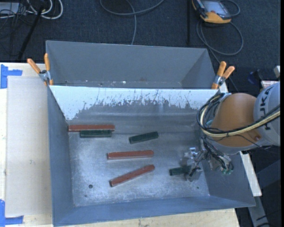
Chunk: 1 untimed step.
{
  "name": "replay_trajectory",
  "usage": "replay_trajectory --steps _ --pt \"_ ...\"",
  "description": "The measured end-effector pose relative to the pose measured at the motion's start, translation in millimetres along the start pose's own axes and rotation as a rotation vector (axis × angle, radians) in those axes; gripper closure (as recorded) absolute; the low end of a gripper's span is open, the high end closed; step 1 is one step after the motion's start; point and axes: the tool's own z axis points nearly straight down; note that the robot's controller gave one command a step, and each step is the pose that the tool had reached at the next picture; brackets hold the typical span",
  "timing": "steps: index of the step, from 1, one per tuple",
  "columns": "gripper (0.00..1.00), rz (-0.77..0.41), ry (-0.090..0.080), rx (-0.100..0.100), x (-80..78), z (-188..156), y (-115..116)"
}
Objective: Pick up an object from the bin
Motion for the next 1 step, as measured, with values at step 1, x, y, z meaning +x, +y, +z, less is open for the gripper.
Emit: replay_trajectory --steps 1 --pt "1.0 0.0 0.0 0.0 0.0 0.0 0.0"
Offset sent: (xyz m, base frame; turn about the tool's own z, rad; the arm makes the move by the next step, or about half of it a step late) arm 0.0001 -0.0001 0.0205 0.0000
